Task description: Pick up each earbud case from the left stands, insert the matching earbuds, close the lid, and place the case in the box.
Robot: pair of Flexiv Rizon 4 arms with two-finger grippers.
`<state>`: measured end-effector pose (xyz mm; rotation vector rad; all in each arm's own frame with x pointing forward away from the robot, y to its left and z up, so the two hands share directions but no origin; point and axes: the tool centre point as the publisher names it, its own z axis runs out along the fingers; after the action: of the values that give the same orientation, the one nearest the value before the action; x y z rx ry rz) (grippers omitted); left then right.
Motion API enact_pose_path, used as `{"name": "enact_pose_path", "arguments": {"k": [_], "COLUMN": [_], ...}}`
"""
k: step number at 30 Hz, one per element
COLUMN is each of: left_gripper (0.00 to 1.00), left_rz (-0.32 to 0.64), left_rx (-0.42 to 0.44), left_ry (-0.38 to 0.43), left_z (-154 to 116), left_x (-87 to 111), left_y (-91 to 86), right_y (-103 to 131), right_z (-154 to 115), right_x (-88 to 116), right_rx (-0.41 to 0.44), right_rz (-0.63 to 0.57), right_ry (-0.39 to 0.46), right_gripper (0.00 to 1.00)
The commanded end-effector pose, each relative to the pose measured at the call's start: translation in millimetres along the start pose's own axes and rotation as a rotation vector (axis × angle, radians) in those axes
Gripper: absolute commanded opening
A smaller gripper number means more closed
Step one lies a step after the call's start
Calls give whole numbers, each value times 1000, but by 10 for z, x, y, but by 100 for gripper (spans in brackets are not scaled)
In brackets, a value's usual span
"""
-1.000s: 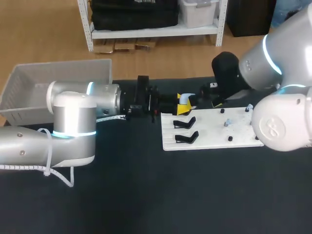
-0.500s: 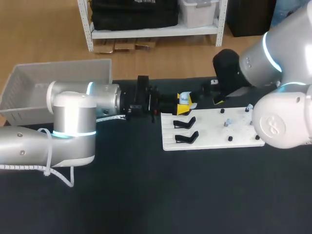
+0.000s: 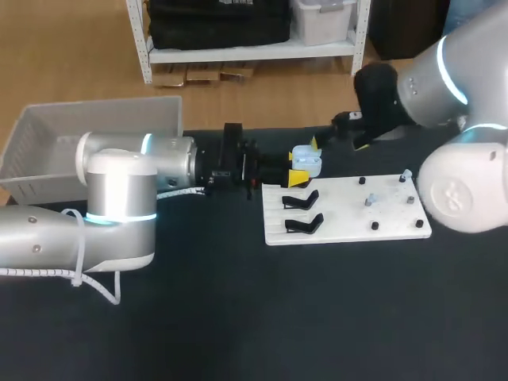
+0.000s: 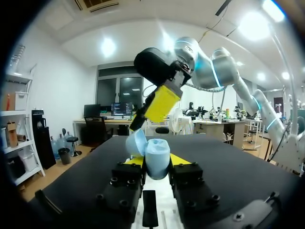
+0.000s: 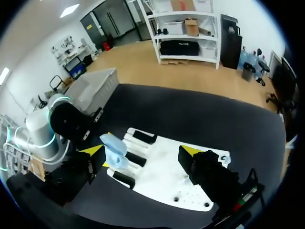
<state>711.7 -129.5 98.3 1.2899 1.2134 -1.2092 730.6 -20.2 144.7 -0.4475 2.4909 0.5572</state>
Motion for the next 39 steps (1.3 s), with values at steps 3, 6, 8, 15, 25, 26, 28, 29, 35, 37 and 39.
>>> {"name": "enact_pose_path", "arguments": {"k": [3, 6, 8, 15, 25, 26, 28, 29, 35, 37, 39], "left_gripper": [0, 0, 0, 0, 0, 0, 0, 0, 0, 0, 0], "left_rz": [3, 3, 3, 3, 3, 3, 3, 3, 3, 3, 3], "left_rx": [-2, -2, -2, -2, -2, -2, -2, -2, -2, -2, -2], "left_ry": [-4, -4, -4, -4, -4, -4, -4, -4, -4, -4, -4], "left_z": [4, 4, 4, 4, 4, 4, 4, 4, 4, 4, 4], "left_x": [13, 13, 13, 13, 13, 13, 13, 13, 13, 13, 13], "left_y": [2, 2, 2, 2, 2, 2, 2, 2, 2, 2, 2], "right_y": [-294, -529, -671, -1104, -1429, -1457, -1509, -1521, -1624, -1652, -1669], "right_z": [-261, -290, -286, -151, 65, 81, 108, 116, 163, 175, 178], "right_x": [68, 114, 139, 279, 447, 454, 475, 484, 524, 534, 550], "right_rx": [141, 225, 260, 372, 390, 392, 401, 404, 405, 404, 404], "right_rz": [-41, -54, -53, -72, -57, -57, -76, -82, -88, -87, -89], "right_ry": [38, 84, 113, 222, 307, 310, 321, 326, 353, 362, 370], "right_gripper": [100, 100, 100, 100, 100, 100, 100, 100, 98, 88, 79]}}
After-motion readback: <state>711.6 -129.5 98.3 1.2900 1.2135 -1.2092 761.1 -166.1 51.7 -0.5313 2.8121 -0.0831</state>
